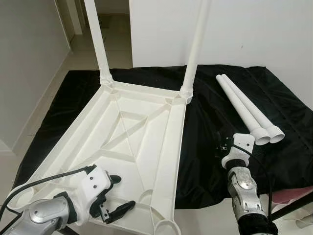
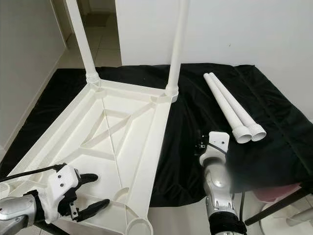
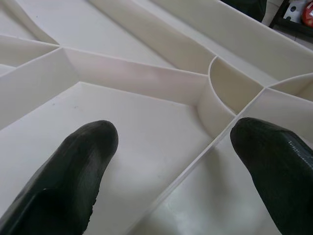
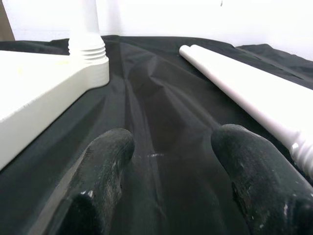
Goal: Building children table
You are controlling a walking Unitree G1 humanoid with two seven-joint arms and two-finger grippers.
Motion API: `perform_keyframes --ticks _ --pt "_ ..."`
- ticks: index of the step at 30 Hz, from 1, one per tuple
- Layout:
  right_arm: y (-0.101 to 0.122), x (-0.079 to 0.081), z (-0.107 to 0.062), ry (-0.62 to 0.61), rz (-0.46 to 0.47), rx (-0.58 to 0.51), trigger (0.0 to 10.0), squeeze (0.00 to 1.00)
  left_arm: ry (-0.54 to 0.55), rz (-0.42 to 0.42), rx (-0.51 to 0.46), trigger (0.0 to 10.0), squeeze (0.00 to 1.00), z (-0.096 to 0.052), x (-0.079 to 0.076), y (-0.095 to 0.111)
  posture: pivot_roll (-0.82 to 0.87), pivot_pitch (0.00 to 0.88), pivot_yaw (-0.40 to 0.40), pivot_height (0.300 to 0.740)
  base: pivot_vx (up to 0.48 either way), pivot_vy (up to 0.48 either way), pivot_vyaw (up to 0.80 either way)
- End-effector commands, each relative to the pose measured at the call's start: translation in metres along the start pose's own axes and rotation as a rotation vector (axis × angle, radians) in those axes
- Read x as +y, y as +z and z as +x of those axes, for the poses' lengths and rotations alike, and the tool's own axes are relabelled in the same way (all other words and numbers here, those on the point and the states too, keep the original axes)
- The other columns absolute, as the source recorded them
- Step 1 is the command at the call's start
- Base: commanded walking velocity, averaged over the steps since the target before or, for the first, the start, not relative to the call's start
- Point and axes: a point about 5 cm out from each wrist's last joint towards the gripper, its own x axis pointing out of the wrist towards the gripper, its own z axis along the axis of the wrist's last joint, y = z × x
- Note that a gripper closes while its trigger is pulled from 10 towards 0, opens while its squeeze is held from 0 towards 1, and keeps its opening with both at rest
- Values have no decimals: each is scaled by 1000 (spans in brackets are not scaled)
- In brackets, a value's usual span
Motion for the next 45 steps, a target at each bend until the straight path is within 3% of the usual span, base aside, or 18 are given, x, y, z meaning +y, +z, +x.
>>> perform_keyframes --ticks 1,13,21,24,27,33,42,45 --pt "-2 0 1 -1 11 16 10000 0 -80 11 30 10000 0 -4 -3 -2 45 0 -16 740 0 0 0" --pt "1 -1 6 -3 5 15 10000 0 -30 78 143 10000 0 -8 12 -17 46 0 -16 740 0 0 0" --pt "1 1 7 -11 12 15 10000 0 59 101 73 10000 0 11 26 -7 35 10 -7 740 0 0 0" --pt "1 3 7 -16 19 13 10000 0 145 144 8 10000 0 20 38 3 31 19 -2 740 0 0 0" --pt "2 6 7 -27 33 14 10000 0 307 117 -129 10000 0 31 65 25 23 30 -3 740 0 0 0" --pt "4 9 9 -28 43 7 10000 0 405 99 -160 10000 0 40 84 33 18 35 3 740 0 0 0" --pt "9 12 13 -33 53 -8 10000 0 404 118 -175 10000 0 55 84 38 7 38 12 740 0 0 0" --pt "11 13 13 -30 51 -16 10000 0 361 124 -228 10000 0 54 80 43 -2 41 24 740 0 0 0"
